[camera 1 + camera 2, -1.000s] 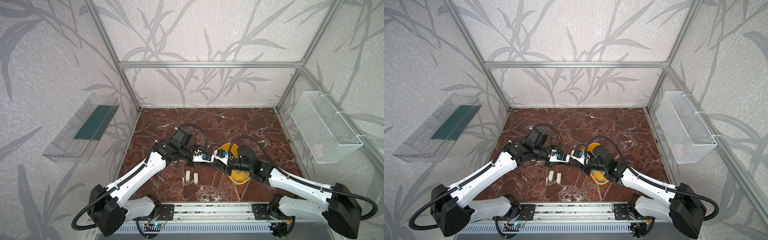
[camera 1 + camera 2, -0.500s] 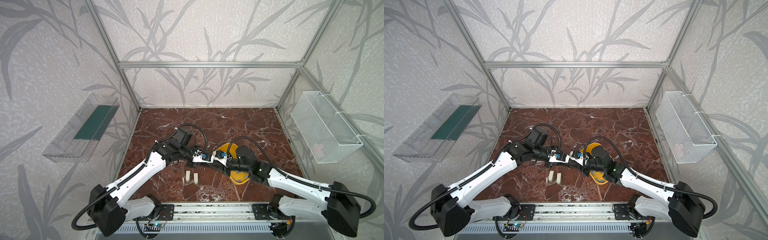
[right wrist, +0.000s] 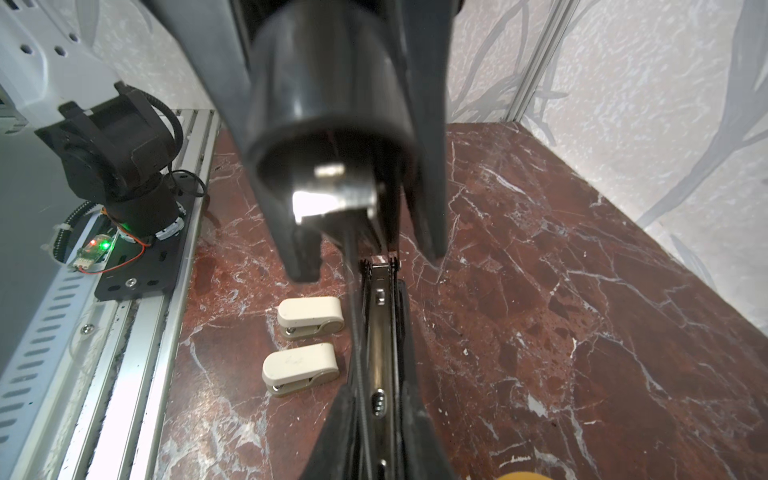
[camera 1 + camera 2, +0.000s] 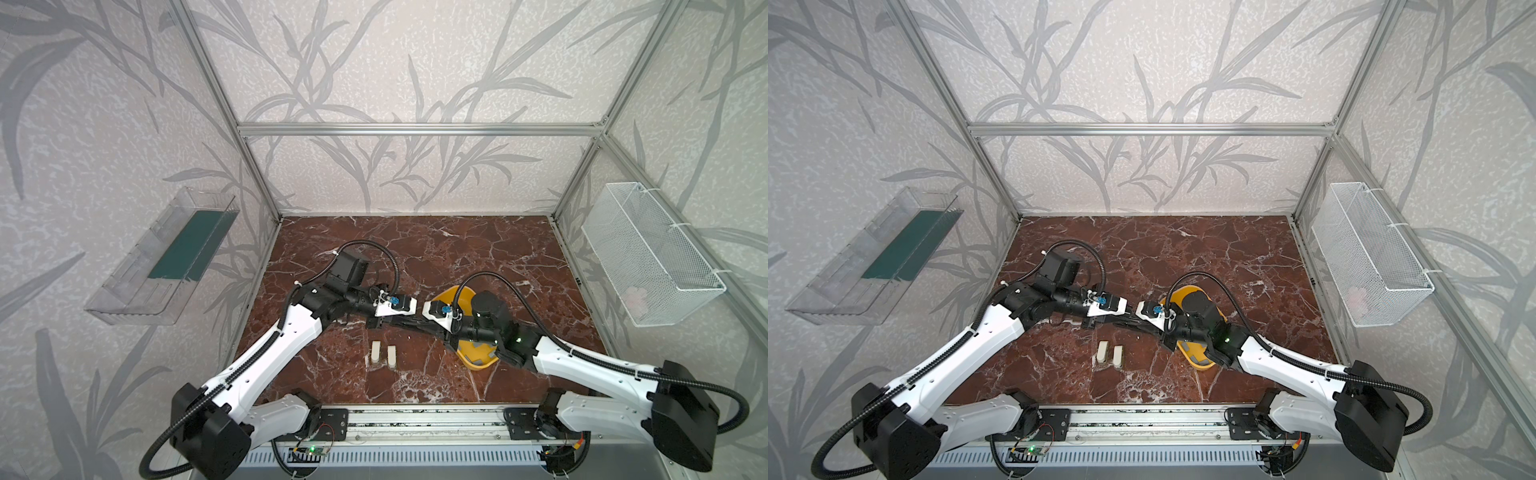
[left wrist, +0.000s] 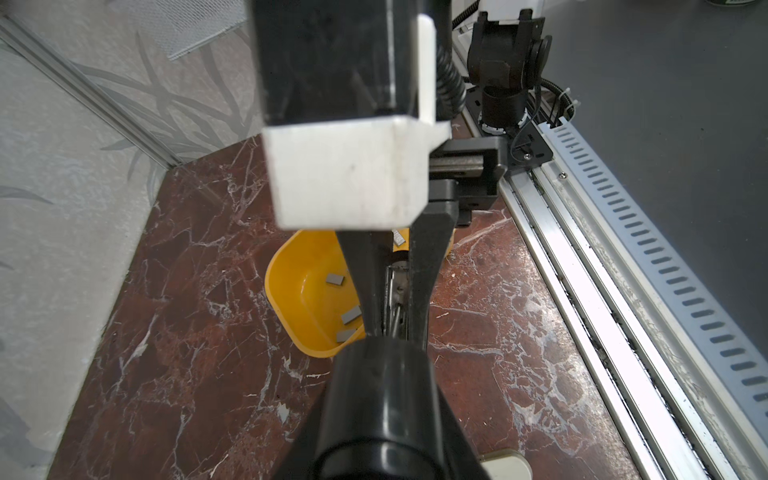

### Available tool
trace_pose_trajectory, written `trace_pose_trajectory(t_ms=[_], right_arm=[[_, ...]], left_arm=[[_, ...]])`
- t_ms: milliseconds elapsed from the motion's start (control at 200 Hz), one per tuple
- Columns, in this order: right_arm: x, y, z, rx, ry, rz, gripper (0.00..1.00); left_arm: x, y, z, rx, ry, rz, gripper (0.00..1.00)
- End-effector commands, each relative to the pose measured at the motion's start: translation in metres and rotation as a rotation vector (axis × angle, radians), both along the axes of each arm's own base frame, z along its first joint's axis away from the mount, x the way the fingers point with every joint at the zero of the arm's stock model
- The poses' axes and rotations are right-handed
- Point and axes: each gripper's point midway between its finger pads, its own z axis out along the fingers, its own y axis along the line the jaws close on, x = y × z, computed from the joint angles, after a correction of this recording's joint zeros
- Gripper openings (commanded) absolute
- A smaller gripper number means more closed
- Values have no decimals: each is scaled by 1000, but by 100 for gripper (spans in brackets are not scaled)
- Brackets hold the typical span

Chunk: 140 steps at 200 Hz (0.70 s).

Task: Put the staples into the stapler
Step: 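Pull the stapler apart, left gripper drawing back while right gripper holds the top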

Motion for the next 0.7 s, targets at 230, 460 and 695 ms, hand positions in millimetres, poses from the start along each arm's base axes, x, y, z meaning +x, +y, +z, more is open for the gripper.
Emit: trace_pose_trajectory(t_ms=[230,460,695], right_arm=[[7,-17,-13,38,86,-84,0],[6,-22,-10,46,70,-82,0],[3,-28,4,116,79,-66,0]], left_arm=[[25,28,64,-183,-254,103,0],[43,43,65,-209,-263,174,0],[60,54,59,-221,-235,224,0]])
